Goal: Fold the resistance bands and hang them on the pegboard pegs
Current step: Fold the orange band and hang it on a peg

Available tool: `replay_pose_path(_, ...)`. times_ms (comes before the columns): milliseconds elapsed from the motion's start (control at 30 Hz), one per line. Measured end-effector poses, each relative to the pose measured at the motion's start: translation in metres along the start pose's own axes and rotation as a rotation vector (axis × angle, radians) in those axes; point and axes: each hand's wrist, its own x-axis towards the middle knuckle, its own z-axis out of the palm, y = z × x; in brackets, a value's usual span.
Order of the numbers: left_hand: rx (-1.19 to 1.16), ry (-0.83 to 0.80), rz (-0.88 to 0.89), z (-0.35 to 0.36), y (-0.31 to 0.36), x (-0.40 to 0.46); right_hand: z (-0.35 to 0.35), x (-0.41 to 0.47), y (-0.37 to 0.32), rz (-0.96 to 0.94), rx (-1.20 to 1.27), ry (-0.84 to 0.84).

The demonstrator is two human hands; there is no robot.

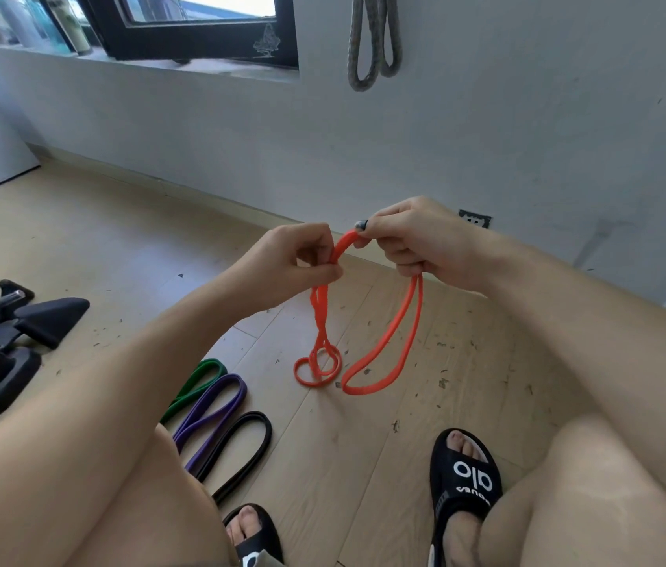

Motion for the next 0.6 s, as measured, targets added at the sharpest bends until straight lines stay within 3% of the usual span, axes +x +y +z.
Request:
replay_pose_path(367,-0.311,-0.056,-0.147,-0.0085,-0.0005,-0.0058,-0.0015,0.004,0.0039,0.017,-0.133,0.039)
replay_pose_path(600,-0.231,-0.155,-0.154,-0.0096,0.0018,-0.0045,0.0009,0.0043,0.004,0.018,-0.177,0.016)
